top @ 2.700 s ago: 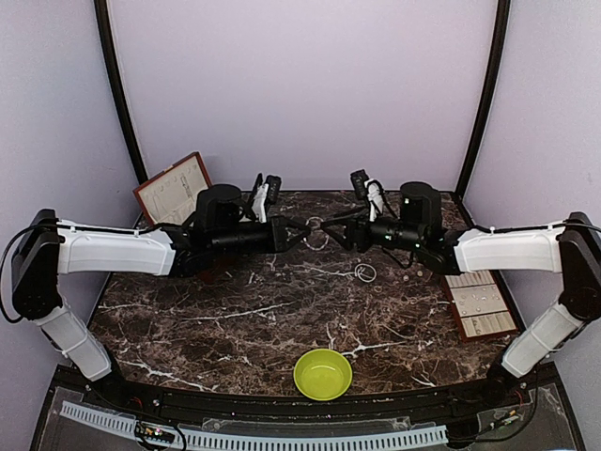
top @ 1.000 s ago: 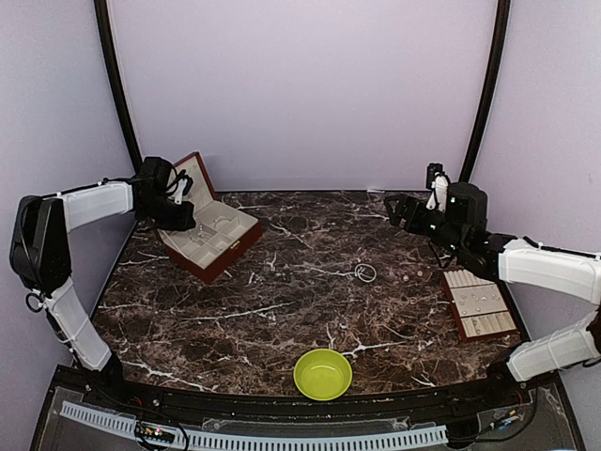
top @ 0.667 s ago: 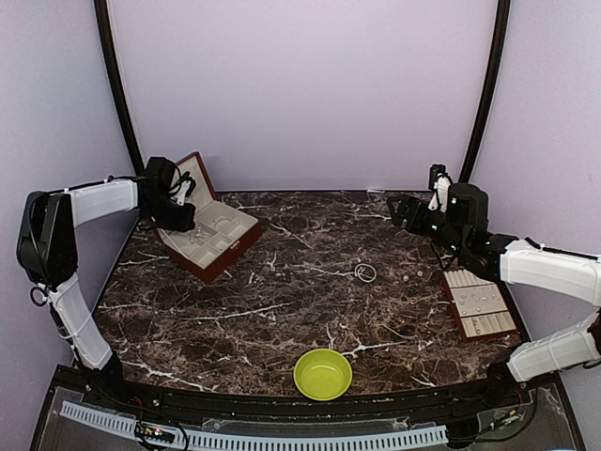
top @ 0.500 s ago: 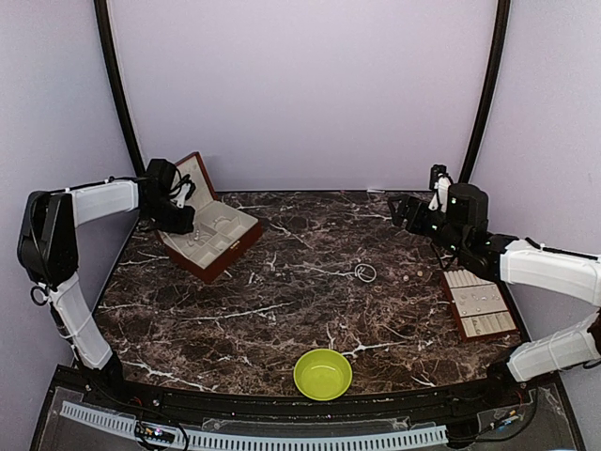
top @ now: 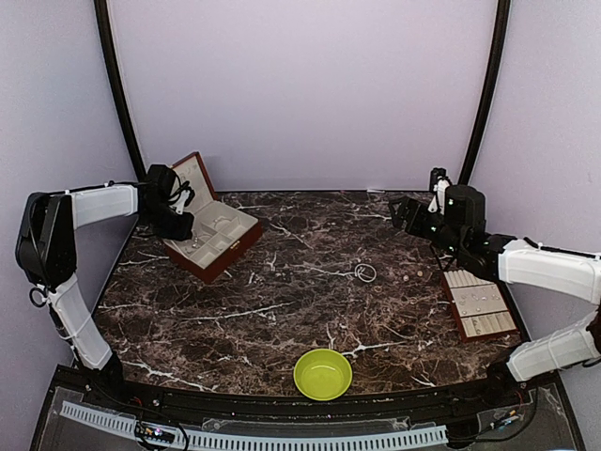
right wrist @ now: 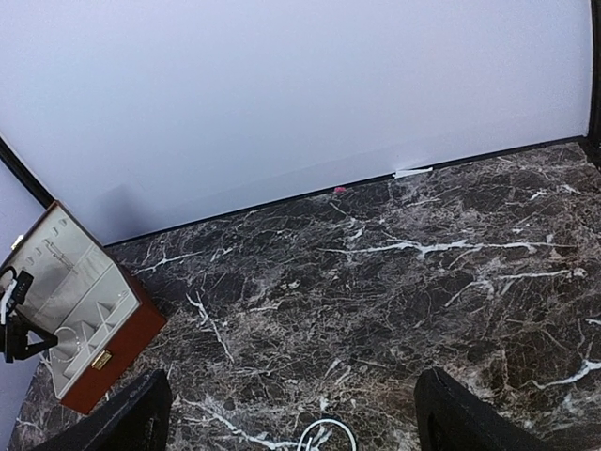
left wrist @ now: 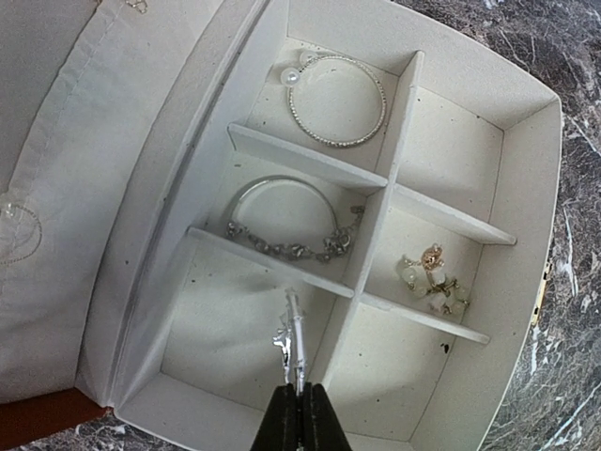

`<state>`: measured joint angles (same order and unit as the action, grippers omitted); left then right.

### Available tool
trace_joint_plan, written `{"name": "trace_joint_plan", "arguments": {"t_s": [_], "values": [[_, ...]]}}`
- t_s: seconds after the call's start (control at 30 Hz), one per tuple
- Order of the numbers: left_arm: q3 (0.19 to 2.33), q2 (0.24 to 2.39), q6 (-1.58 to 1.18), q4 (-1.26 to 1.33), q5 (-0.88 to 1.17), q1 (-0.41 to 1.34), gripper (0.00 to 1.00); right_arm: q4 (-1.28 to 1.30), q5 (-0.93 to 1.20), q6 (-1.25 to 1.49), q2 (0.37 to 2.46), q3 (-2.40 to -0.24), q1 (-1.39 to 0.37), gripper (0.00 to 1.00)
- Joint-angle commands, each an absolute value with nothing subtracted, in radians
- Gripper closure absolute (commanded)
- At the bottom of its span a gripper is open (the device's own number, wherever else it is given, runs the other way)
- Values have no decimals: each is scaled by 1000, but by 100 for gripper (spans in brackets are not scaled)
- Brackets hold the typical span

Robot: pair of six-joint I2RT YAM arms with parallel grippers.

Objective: Organize the mixed jewelry
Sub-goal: Place the bangle in the larger divider.

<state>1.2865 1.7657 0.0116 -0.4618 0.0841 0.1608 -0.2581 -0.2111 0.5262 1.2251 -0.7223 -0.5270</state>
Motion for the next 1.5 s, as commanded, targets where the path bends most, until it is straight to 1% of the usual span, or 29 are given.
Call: {"name": "trace_joint_plan", "arguments": {"t_s": [0.0,0.3,0.53,0.8,1.27,1.47], "values": [[1293,1747,25,-476,93,160,100,-266,-231,540,1240,-736,-518,9],[1361,1825,45,-508,117,160,100,-247,-238,537,1257,-759,-518,10],[1392,1863,63,-526,93,160,100,-250,-234,541,1270,-764,-518,9],[1396,1884,73,-524,87,161,93,-250,-229,536,1275,-770,-517,10],[1395,1876,72,-517,34,161,75,-247,-229,525,1291,-790,-517,9],[1391,1857,70,-508,17,163,73,-254,-224,529,1306,-795,-517,10]]}}
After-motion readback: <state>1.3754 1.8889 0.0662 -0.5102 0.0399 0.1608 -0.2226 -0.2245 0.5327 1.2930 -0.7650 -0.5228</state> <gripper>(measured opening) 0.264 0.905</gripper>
